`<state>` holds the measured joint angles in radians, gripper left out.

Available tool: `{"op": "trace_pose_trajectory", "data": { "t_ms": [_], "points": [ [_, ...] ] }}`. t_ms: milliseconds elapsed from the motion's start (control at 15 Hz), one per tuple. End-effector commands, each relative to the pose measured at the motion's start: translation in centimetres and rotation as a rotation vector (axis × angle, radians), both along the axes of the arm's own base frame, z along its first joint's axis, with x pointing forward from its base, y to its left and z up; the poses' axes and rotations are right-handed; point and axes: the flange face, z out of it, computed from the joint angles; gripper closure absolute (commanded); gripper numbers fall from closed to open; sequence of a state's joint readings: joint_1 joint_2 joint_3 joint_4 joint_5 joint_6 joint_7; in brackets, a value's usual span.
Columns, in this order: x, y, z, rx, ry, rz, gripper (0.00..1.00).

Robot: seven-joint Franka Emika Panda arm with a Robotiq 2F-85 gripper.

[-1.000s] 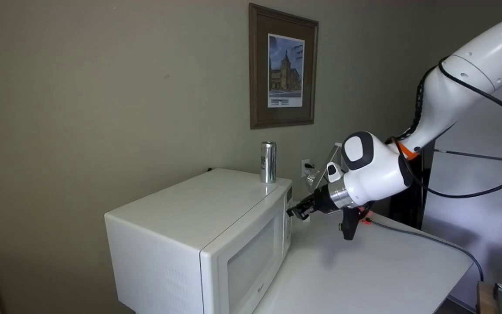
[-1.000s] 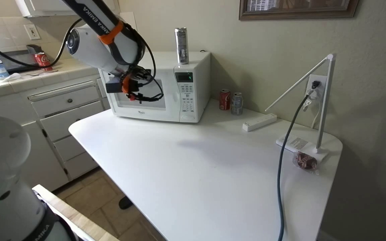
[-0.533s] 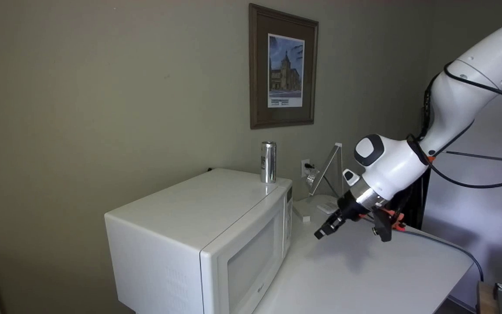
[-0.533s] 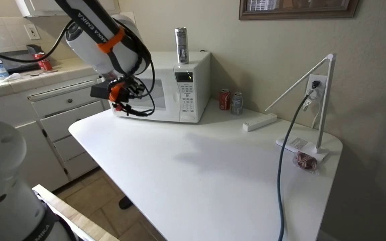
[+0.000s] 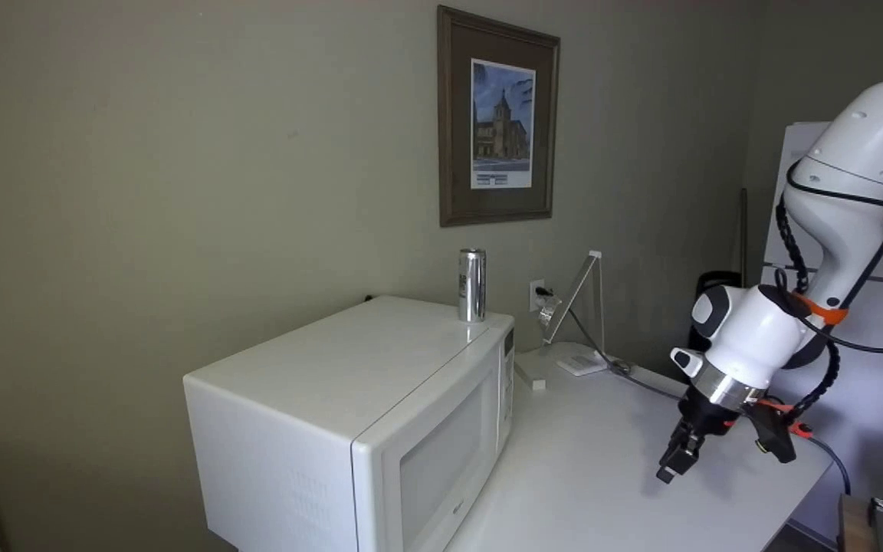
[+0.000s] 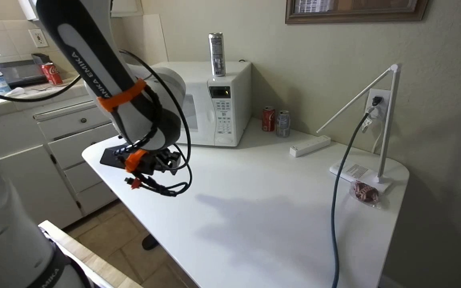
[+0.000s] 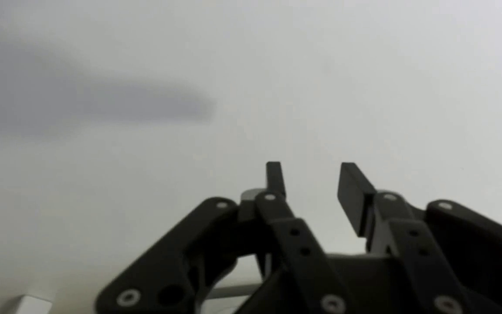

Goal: Close the door to the microwave

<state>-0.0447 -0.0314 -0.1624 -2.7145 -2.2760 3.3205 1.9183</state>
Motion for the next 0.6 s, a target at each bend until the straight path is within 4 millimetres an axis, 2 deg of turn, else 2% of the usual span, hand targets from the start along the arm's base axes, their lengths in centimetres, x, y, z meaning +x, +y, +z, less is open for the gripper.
{"op": "trace_pose_trajectory", "data": {
  "t_ms": [0, 267, 333, 467, 533],
  "points": [
    [-2.1, -2.9, 0.0, -0.014, 0.036, 0.029, 0.29],
    [-2.6, -6.2, 1.6, -0.03, 0.061, 0.058, 0.0],
    [-2.4, -6.4, 1.5, -0.014, 0.053, 0.062, 0.0],
    [-1.9, -7.1, 4.0, -0.002, -0.004, 0.028, 0.0],
    [-1.8, -6.6, 1.8, -0.01, 0.037, 0.027, 0.0]
  ]
}}
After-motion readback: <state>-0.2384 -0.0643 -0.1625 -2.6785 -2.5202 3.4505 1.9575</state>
